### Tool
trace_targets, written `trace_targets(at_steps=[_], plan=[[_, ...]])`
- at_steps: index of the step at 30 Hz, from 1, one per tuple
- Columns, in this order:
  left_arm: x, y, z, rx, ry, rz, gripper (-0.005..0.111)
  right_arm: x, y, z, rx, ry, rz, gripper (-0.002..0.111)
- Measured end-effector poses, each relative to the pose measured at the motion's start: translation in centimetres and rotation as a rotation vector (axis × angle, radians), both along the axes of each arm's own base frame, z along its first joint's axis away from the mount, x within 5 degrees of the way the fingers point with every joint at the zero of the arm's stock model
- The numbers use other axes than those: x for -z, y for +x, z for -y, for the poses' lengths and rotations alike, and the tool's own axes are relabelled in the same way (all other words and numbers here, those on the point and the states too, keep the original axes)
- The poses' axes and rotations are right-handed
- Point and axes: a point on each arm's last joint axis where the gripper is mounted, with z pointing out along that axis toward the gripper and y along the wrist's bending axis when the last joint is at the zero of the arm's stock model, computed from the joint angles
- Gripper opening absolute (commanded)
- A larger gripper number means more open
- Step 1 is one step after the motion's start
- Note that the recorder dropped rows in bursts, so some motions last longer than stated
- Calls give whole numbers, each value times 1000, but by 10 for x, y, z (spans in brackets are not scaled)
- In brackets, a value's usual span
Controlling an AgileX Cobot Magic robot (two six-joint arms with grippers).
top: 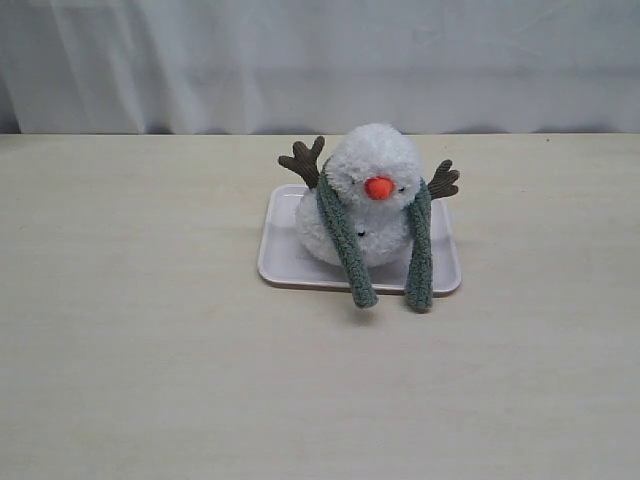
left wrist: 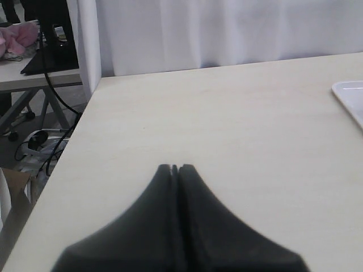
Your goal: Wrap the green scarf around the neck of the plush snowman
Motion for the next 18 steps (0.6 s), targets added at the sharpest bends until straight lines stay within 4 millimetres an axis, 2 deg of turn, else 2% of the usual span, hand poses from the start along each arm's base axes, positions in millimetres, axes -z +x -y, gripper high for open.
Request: trace_targets(at_steps=[3,11,18], plan=[[0,0,0,0,0,0,0,5,1,1,8,0,-58,4],[0,0,0,0,0,0,0,36,-1,5,54,3,-400,4],[0,0,0,0,0,0,0,39,-1,5,58,3,-427,4]])
